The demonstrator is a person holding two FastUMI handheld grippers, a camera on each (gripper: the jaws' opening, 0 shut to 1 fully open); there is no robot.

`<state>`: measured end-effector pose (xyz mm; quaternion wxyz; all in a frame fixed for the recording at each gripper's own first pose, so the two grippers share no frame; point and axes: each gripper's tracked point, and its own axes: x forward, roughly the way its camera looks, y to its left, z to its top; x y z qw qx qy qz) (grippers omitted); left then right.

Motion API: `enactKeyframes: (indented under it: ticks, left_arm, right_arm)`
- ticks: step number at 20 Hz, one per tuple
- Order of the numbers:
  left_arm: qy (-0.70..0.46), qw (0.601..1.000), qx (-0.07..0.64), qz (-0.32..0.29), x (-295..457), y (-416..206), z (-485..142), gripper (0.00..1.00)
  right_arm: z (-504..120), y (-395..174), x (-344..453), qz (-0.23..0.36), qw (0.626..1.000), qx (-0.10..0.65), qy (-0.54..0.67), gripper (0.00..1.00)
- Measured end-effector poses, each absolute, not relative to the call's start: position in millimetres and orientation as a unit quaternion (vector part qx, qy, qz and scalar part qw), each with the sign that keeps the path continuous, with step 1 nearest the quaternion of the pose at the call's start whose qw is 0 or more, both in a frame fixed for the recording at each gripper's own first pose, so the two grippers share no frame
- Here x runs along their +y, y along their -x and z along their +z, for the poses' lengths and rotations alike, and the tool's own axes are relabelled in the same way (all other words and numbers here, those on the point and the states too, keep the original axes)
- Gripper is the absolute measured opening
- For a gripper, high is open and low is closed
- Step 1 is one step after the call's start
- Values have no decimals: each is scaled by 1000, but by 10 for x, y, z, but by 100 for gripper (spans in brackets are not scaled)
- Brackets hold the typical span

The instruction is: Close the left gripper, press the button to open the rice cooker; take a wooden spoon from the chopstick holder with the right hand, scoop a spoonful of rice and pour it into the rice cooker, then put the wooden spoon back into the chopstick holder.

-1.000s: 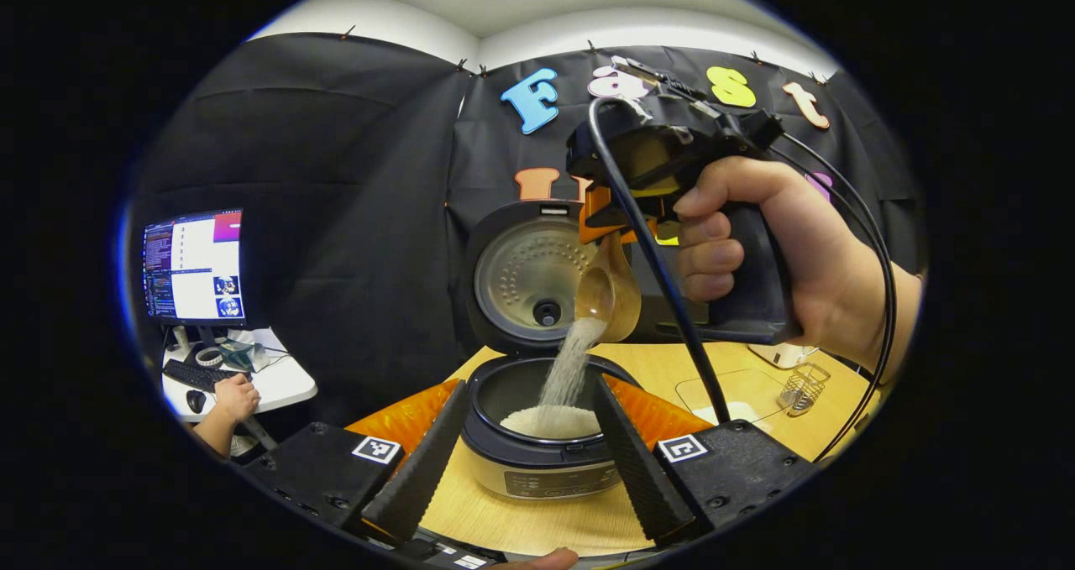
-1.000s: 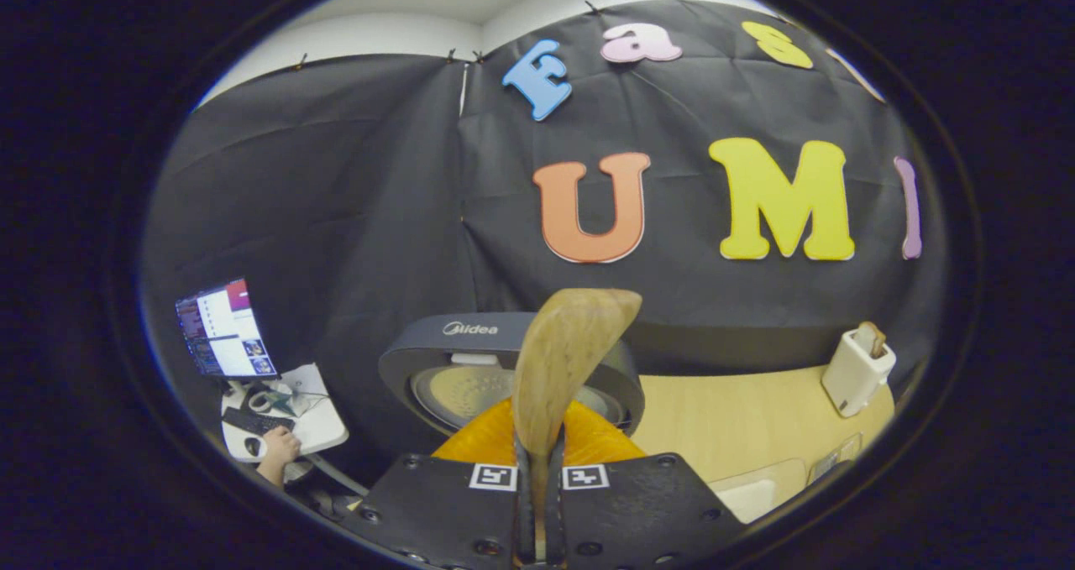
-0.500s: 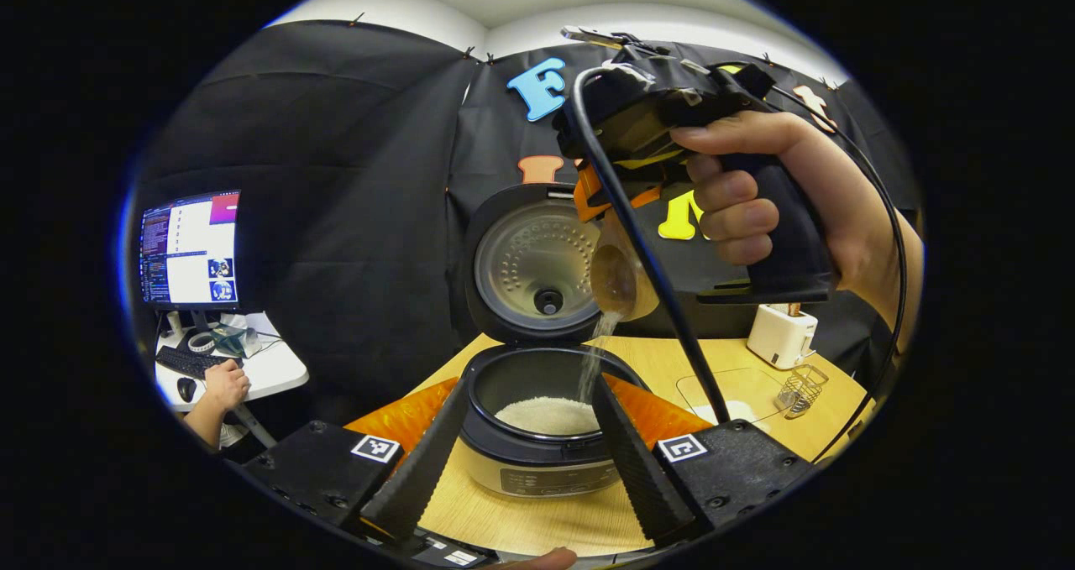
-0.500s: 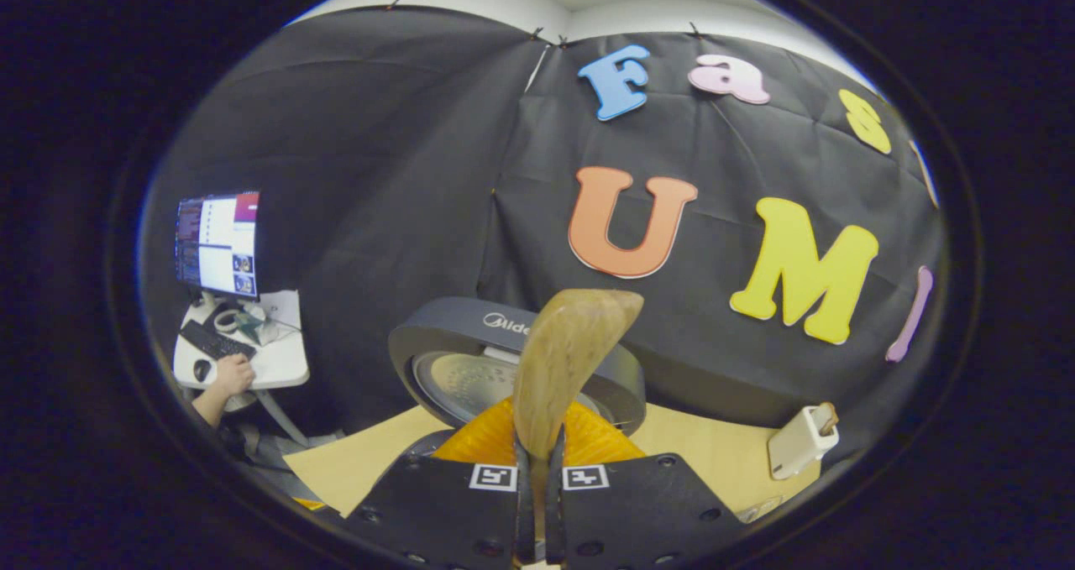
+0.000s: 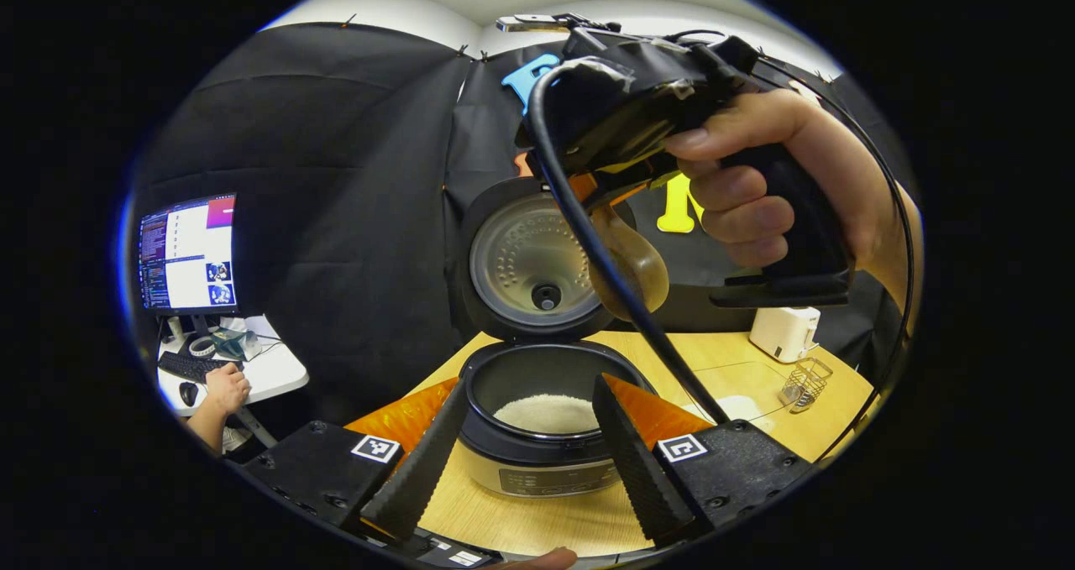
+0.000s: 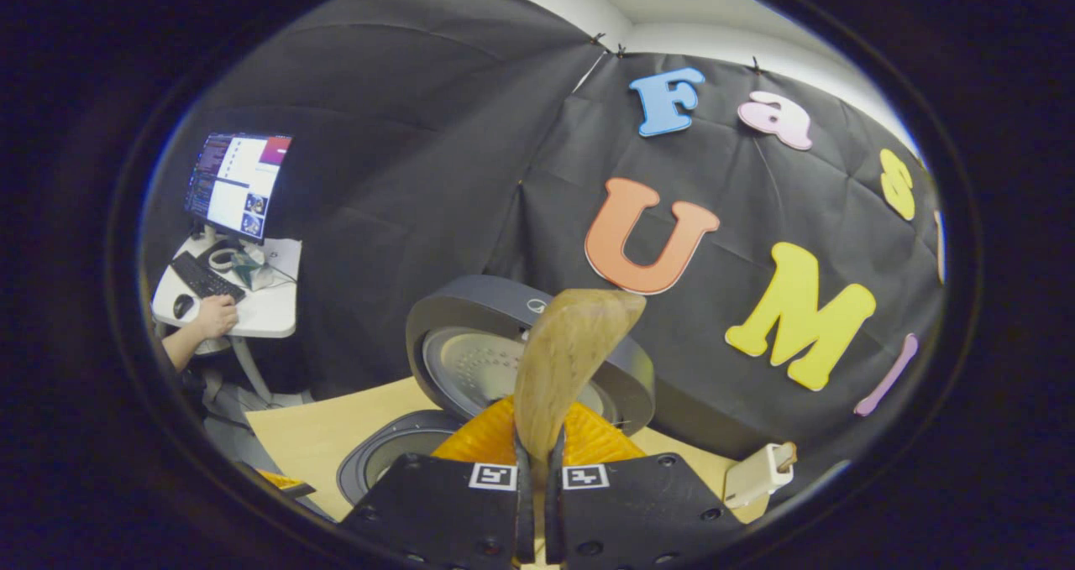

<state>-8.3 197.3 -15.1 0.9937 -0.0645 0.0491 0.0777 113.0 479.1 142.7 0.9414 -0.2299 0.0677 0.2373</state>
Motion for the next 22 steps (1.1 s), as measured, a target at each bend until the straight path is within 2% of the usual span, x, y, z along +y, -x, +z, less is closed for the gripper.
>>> enactKeyframes:
  ticks: [3, 8, 22]
  left_arm:
    - [64, 994, 46, 78, 1932, 68, -135, 96]
    - [62, 994, 36, 84, 1890, 59, -64, 95]
    - [64, 996, 18, 56, 1202, -66, 75, 95]
  right_arm:
    - [1472, -1081, 4714, 232, 942, 59, 235, 5]
    - [1534, -1022, 4327, 246, 951, 74, 175, 5]
    - [1623, -1213, 2394, 140, 979, 72, 126, 4]
